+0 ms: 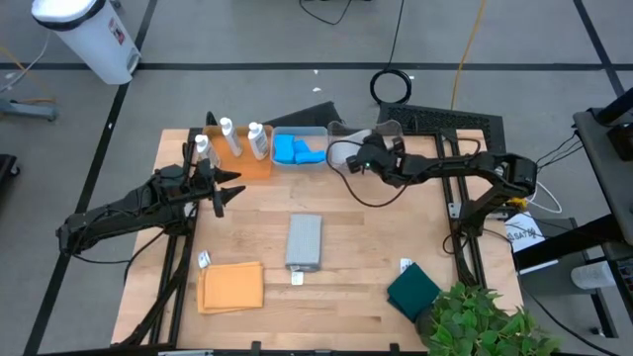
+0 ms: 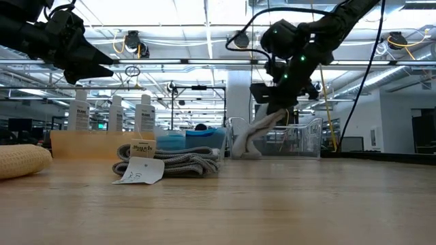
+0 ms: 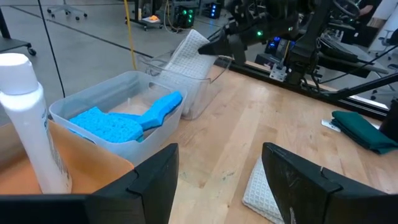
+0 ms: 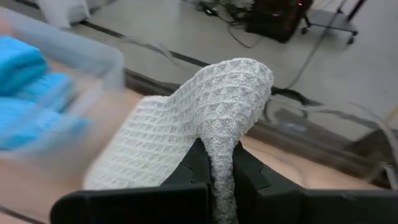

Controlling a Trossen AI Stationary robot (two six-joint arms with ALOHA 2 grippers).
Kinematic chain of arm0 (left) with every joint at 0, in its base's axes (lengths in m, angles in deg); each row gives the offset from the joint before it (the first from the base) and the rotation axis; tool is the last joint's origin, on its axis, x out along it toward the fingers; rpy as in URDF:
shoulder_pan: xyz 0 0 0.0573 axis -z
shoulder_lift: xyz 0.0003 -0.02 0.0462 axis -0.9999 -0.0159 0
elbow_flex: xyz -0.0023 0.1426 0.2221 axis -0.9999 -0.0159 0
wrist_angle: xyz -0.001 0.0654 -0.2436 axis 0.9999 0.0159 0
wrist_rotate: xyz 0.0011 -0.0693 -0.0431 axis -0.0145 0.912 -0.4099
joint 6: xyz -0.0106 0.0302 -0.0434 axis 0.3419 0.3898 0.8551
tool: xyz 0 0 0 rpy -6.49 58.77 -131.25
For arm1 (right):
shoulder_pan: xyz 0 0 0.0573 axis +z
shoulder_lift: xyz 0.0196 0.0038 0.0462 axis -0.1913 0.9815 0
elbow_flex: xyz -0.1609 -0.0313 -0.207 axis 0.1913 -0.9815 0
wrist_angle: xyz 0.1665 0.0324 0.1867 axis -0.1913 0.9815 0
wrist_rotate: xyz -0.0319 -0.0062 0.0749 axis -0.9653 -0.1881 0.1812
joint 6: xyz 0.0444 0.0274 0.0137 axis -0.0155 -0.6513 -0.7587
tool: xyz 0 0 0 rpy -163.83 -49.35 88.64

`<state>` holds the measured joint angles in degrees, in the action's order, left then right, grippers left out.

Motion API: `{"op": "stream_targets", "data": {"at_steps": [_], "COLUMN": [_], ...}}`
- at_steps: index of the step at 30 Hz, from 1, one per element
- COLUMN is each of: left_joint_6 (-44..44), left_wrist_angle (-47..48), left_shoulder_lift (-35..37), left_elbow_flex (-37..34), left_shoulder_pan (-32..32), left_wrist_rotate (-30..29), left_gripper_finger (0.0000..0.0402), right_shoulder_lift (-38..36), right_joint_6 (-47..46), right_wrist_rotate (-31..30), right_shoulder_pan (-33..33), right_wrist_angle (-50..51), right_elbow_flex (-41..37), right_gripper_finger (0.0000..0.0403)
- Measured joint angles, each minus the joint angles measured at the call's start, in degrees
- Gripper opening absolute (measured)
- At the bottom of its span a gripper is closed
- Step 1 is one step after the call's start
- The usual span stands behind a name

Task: Pick & Place Kitchen Items
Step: Put the gray towel into the right transparent bin, then put the green towel into the right transparent bin

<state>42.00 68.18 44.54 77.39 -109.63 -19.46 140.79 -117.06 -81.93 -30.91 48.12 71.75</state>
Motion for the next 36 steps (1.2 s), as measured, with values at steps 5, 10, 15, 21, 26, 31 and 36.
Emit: {"op": "stream_targets", "data": {"at_steps": [5,10,15,21,26,31,36], "left_joint_6": [0.09,0.09,0.07,0.05,0.03,0.03,-0.03], "left_wrist_angle": [0.0,0.0,0.0,0.0,0.0,-0.01,-0.02], "left_shoulder_lift": [0.01,-0.01,0.01,-0.01,0.01,0.0,0.0], "left_elbow_flex": [0.0,0.0,0.0,0.0,0.0,0.0,0.0], "left_shoulder_pan": [0.0,-0.01,-0.01,-0.01,-0.01,-0.01,0.0], "left_wrist_rotate": [0.0,0.0,0.0,0.0,0.01,0.0,0.0], "left_gripper_finger": [0.0237,0.0237,0.0237,0.0237,0.0237,0.0237,0.0237], "right_shoulder_lift": [0.0,0.0,0.0,0.0,0.0,0.0,0.0], "right_joint_6": [0.54,0.56,0.58,2.15,2.77,4.21,5.72], "right_wrist_rotate": [-1.11,-1.31,-1.27,1.81,3.5,3.26,3.26], "right_shoulder_pan": [-1.28,-3.13,-5.14,-5.76,-5.92,-5.93,-5.98], "right_wrist_angle": [5.71,12.21,16.0,15.85,15.72,15.73,15.21], "right_elbow_flex": [0.0,0.0,0.0,0.0,0.0,0.0,0.0], "right_gripper_finger": [0.0007,0.0007,0.0007,0.0015,0.0052,0.0116,0.0175]}}
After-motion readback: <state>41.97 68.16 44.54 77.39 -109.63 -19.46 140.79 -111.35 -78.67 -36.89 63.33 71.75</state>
